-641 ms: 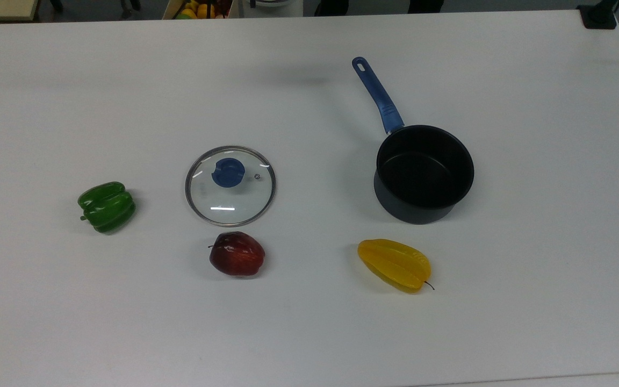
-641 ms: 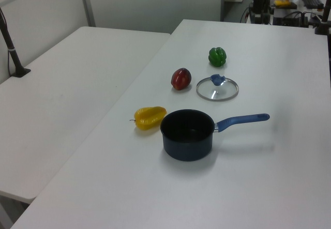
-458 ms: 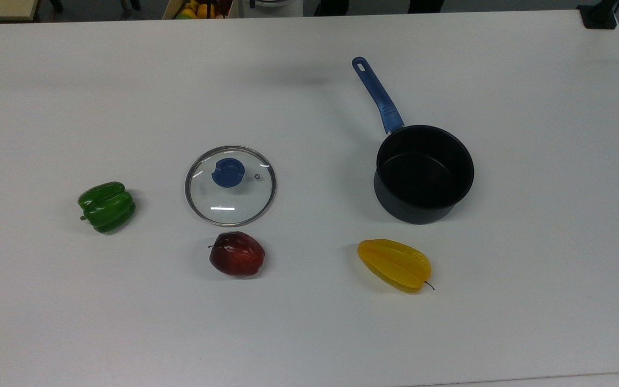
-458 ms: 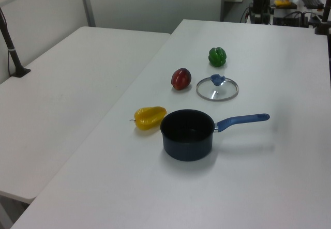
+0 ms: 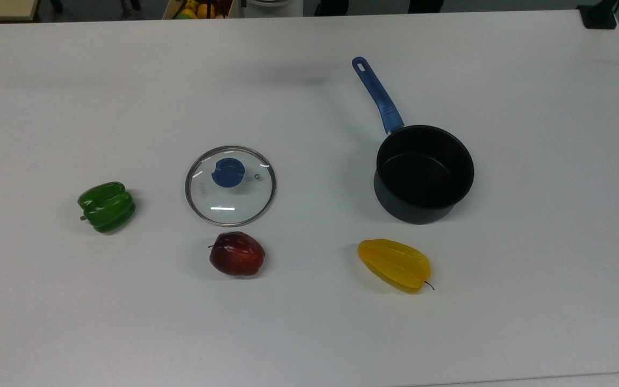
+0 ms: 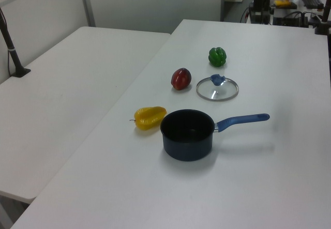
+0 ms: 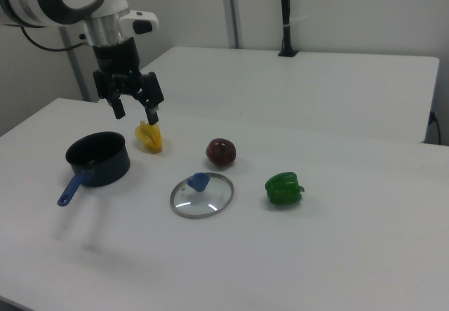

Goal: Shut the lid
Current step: 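Move the open gripper down over the glass lid's blue knob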

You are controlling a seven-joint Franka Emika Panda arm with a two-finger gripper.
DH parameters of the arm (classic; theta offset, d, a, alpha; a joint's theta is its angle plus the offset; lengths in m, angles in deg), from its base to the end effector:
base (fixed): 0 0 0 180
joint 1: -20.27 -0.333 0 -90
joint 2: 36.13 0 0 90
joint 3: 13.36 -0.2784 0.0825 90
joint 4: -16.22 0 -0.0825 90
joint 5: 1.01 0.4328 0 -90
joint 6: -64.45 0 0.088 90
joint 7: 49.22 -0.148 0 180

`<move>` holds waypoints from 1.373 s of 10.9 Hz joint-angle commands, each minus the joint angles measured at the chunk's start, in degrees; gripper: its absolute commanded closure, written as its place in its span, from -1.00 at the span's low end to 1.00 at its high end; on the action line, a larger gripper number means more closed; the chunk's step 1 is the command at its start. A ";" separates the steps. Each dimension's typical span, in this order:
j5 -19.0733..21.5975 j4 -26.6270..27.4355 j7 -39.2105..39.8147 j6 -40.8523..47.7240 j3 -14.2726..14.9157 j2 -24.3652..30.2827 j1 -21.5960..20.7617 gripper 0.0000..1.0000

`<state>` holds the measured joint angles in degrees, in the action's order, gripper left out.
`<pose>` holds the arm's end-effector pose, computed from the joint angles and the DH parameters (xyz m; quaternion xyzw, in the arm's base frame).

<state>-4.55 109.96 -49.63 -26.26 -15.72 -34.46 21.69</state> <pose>0.5944 0.0009 0.5307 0.9994 0.0054 -0.0115 0.0316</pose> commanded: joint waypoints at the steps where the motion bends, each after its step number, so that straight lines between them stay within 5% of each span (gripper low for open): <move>1: 2.04 2.74 1.64 -4.27 0.07 0.35 0.68 -1.00; 9: 2.05 19.80 0.67 -32.21 0.07 -3.07 1.12 -1.00; 15: 0.29 20.96 -7.48 -51.39 0.16 -12.82 1.21 -1.00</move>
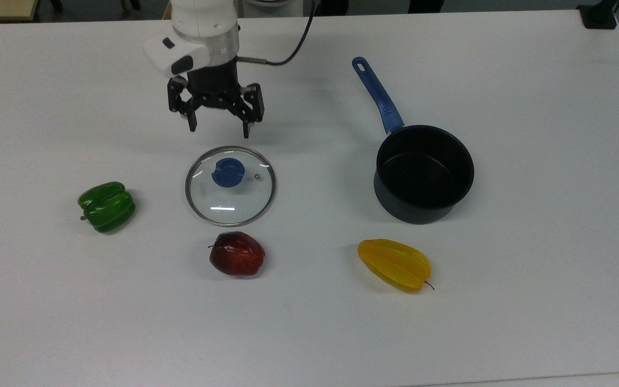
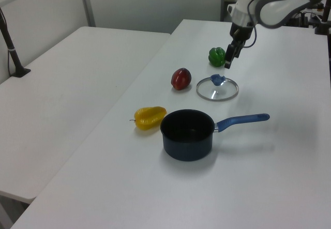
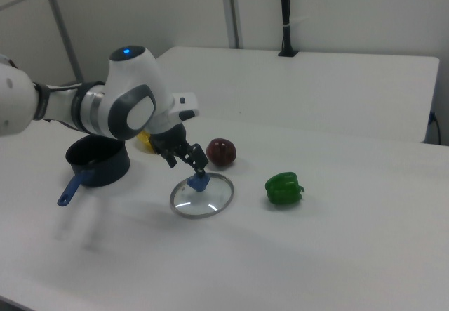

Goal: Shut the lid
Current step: 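Close the gripper on the blue knob of the glass lid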

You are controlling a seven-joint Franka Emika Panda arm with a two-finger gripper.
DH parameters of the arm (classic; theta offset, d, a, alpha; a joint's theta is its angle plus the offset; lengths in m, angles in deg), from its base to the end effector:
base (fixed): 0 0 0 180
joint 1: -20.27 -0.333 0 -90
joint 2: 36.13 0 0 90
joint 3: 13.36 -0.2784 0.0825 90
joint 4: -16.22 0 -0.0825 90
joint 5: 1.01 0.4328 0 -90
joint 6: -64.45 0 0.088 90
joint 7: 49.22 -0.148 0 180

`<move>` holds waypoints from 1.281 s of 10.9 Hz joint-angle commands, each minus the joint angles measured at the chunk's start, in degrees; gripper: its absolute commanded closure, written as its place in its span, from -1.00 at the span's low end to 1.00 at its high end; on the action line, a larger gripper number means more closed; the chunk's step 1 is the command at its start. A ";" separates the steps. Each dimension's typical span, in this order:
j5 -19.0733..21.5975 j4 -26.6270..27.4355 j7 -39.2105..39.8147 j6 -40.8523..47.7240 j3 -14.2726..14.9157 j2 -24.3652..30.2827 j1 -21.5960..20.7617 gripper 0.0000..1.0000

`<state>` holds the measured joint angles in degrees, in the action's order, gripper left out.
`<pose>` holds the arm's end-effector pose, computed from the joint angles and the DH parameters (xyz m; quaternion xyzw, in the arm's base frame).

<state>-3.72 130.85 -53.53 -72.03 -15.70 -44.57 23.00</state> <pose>0.6501 -0.0064 0.3058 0.9927 -0.0262 0.1173 0.0112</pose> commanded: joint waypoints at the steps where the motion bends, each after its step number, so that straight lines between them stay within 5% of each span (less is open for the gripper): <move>1: -1.76 0.07 -5.42 -7.73 0.06 -4.03 -0.18 -1.00; 9: -4.67 -1.95 -9.66 -12.58 0.06 -10.19 -0.80 -0.92; 14: -4.76 -2.39 -9.66 -12.50 -0.02 -10.19 -1.06 -0.46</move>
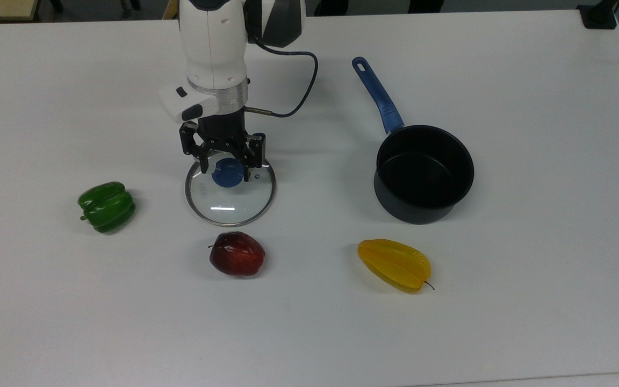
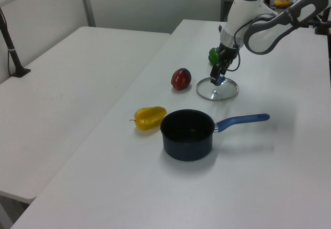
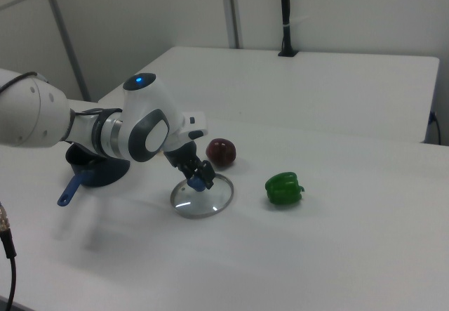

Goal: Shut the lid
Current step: 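Close the gripper on the blue knob of the glass lid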

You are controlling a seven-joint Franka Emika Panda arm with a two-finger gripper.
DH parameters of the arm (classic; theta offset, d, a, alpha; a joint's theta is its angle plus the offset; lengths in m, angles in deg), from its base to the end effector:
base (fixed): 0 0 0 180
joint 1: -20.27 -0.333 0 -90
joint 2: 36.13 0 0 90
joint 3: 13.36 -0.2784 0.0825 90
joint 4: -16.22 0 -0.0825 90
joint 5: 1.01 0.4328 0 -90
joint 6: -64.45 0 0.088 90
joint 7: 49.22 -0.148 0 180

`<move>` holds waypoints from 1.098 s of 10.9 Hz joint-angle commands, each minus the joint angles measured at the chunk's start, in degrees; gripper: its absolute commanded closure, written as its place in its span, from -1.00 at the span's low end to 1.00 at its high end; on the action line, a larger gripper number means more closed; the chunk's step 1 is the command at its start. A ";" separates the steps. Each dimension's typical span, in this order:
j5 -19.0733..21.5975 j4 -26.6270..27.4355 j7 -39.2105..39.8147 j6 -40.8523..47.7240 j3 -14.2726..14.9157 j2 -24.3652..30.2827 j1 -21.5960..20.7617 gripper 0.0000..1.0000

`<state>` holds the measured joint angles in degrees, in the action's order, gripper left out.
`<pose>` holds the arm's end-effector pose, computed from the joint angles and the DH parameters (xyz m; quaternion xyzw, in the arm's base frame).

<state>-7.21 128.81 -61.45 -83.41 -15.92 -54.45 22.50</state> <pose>0.6743 0.0033 0.2346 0.9866 -0.0637 0.1498 0.0121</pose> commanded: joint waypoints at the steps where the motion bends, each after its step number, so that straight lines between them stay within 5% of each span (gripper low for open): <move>1: -1.28 -0.36 -1.74 -1.12 0.11 -0.40 -0.57 -0.45; 4: -1.45 -0.36 -1.74 -0.60 0.11 -0.23 -0.57 -0.40; 8: -1.54 -0.36 -1.65 -0.33 0.11 0.39 -0.57 0.02; 12: -1.54 -0.45 -1.74 4.31 0.11 3.37 -0.48 0.11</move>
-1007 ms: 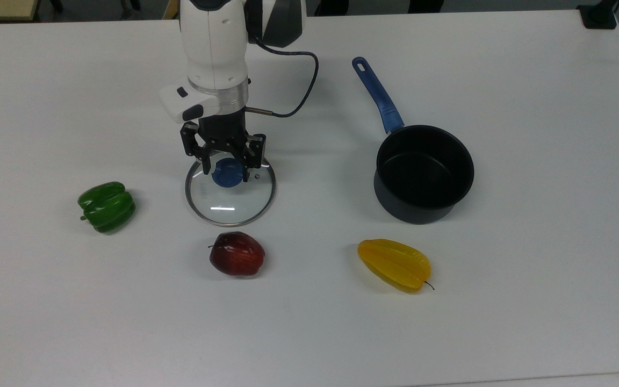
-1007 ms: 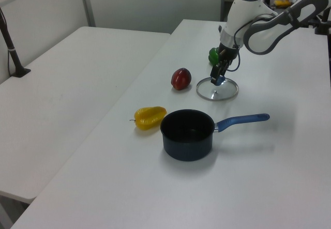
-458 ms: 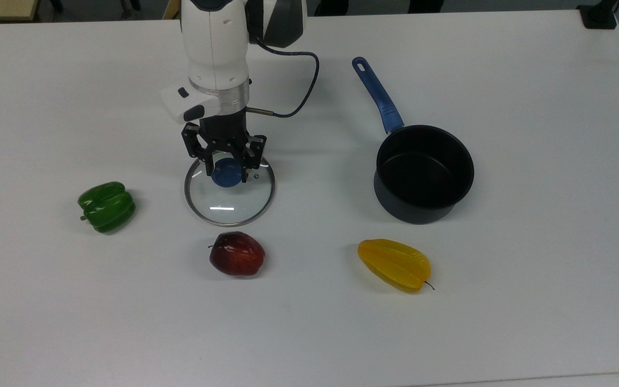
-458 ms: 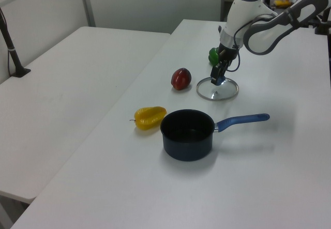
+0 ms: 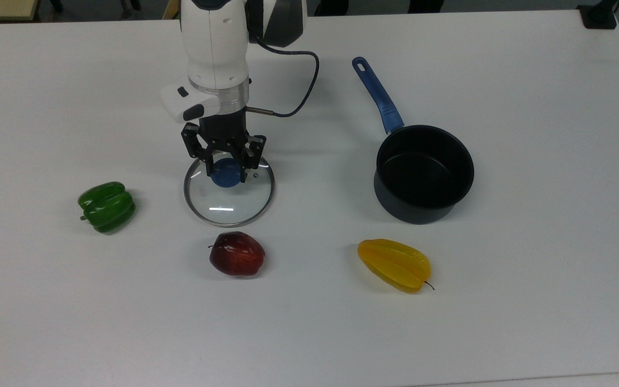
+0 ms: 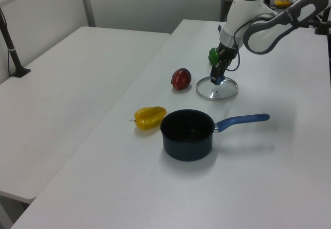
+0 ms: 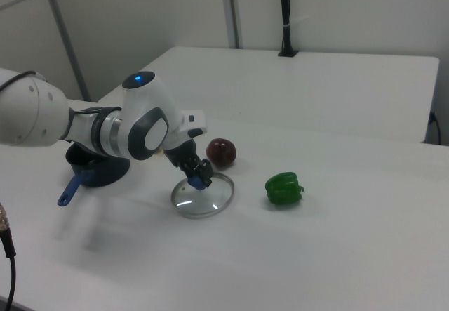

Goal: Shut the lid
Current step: 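Lift the lid and carry it over the black saucepan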

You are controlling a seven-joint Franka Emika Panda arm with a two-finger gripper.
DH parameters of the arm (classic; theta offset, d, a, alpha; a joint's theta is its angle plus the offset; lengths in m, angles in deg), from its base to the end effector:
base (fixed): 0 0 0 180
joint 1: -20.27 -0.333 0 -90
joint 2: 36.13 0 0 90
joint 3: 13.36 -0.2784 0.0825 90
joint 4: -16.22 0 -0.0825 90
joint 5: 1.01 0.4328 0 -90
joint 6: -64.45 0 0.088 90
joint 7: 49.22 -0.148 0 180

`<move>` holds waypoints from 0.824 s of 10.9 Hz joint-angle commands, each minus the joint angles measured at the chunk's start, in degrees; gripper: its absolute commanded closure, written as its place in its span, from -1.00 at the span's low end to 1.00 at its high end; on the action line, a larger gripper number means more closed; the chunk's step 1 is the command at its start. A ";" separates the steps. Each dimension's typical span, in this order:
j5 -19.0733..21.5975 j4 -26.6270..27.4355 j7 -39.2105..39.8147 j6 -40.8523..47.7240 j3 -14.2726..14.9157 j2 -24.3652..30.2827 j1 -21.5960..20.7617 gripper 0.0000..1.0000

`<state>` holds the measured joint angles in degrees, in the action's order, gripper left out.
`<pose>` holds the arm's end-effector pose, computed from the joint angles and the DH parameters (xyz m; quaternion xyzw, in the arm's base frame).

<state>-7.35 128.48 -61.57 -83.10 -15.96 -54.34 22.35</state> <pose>0.6758 0.0054 0.2381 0.9865 -0.0624 0.1510 0.0126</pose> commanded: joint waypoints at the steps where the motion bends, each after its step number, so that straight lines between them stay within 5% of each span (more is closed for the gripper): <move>1: -1.40 -0.21 -1.62 4.98 0.14 4.40 -0.41 0.11; 3: -1.40 -1.51 -2.84 6.64 -0.47 5.89 -0.50 0.11; 7: -1.40 -12.49 -6.27 20.26 -5.11 5.99 -1.29 0.11; 9: -1.40 -15.66 -8.11 23.44 -5.39 5.47 -5.66 0.11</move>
<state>-7.40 116.64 -66.05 -64.01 -21.11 -48.72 21.21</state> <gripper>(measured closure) 0.383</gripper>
